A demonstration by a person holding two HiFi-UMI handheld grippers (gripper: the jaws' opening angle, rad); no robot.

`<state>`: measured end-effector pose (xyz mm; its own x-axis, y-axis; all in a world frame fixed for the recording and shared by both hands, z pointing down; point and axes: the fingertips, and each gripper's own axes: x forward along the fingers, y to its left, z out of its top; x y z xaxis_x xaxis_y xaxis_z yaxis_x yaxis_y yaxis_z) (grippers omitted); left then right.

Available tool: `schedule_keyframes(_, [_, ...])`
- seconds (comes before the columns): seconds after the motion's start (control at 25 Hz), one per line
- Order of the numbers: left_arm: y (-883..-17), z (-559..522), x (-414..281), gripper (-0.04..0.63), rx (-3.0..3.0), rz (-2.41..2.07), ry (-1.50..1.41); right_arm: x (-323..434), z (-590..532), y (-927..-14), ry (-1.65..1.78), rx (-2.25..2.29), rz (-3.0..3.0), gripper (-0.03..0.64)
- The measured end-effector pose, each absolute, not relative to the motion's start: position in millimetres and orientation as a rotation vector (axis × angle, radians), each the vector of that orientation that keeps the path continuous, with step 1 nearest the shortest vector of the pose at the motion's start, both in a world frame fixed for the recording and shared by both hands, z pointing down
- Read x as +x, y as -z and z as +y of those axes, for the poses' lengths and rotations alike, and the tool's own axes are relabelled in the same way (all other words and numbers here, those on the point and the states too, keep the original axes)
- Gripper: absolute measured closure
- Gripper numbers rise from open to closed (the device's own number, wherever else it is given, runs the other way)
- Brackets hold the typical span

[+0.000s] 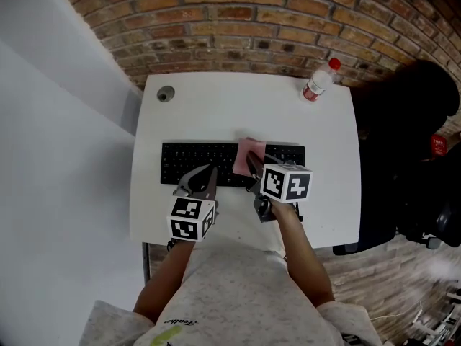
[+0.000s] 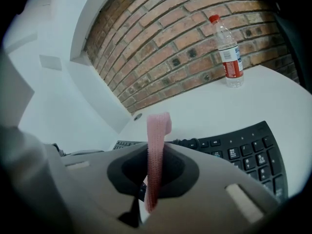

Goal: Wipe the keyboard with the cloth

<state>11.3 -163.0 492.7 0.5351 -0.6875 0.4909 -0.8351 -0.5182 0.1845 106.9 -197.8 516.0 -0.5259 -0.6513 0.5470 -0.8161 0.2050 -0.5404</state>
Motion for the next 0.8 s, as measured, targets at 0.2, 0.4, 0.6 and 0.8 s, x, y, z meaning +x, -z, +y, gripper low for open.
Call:
schedule_keyframes(0.2, [-493, -160, 22, 0.607, 2.375, -1.257, -0.517, 123, -197, -515, -1.264, 1.41, -2.297, 0.597])
schedule_keyframes(0.4, [-493, -159, 35, 0.607, 2.38, -1.262, -0.526, 141, -196, -515, -1.3, 1.428, -2.311, 0.597])
schedule_keyframes(0.6, [-493, -159, 55, 0.607, 2.39, -1.25, -0.539, 163, -193, -518, -1.313, 1.448, -2.307, 0.597])
schedule_keyframes(0.8, [-496, -158, 78, 0.607, 2.401, -1.221, -0.558, 188, -192, -522, -1.326, 1.474, -2.297, 0.597])
